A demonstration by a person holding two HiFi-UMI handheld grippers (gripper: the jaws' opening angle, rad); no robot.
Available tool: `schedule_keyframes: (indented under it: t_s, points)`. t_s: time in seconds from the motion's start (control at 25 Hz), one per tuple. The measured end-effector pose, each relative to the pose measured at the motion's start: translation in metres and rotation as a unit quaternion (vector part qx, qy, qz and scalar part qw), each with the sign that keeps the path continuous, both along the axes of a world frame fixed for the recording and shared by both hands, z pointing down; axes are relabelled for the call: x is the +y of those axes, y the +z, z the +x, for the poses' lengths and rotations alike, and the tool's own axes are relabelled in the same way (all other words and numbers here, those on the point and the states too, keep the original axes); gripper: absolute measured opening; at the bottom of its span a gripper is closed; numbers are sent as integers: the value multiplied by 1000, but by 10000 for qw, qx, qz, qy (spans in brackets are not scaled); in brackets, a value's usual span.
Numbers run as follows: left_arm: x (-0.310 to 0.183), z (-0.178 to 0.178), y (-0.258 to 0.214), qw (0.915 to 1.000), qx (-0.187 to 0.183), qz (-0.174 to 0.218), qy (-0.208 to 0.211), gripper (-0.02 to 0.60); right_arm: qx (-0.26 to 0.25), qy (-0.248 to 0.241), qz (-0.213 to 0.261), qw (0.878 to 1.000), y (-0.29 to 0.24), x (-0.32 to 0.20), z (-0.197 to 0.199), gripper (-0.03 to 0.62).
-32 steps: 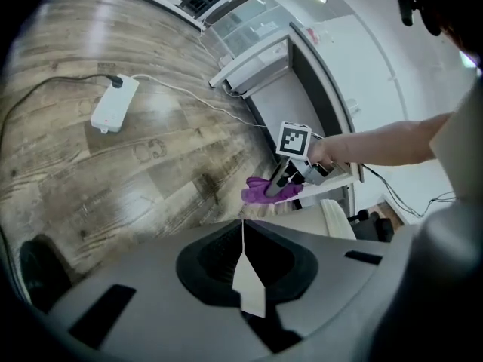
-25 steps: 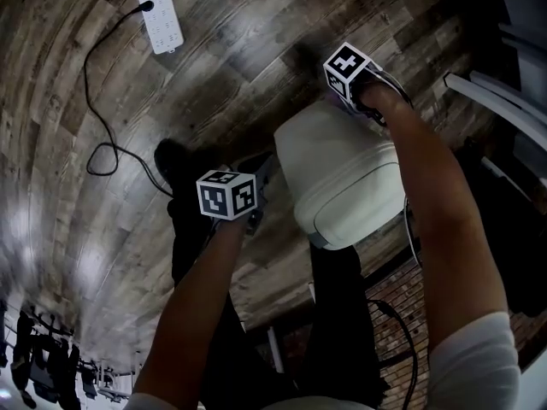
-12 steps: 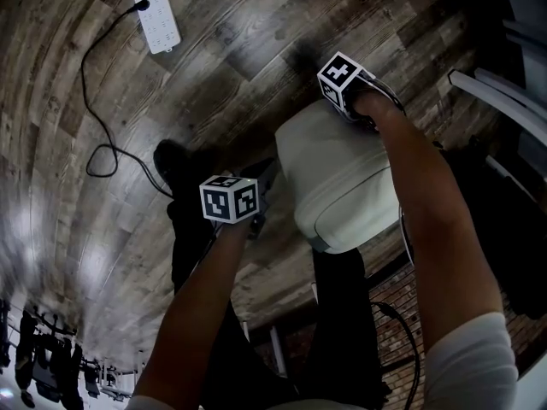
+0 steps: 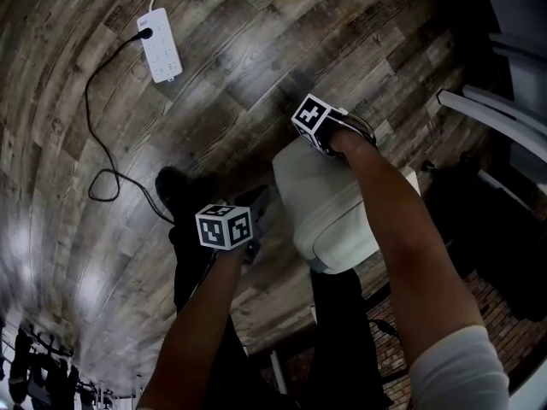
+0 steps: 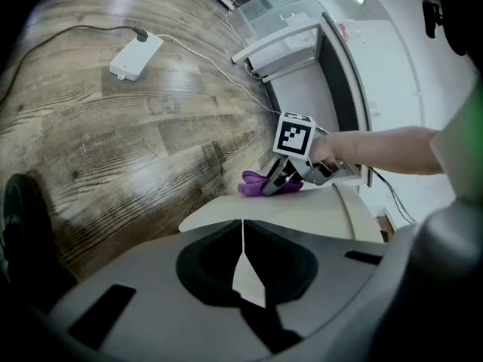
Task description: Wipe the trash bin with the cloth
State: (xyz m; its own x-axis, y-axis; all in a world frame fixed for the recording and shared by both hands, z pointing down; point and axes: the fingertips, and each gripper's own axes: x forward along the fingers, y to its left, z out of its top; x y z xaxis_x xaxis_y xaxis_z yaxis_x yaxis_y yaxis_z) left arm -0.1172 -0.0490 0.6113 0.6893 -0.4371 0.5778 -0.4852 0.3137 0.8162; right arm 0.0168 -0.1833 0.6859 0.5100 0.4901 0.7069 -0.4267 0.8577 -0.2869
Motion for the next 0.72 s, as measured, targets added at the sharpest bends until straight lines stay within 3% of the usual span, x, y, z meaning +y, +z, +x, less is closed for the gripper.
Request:
schedule_keyframes:
  t_s: [0.72]
  points:
    - [22, -27, 1, 9995, 42, -19, -310, 8, -59, -191, -656, 9976, 1, 123, -72, 94]
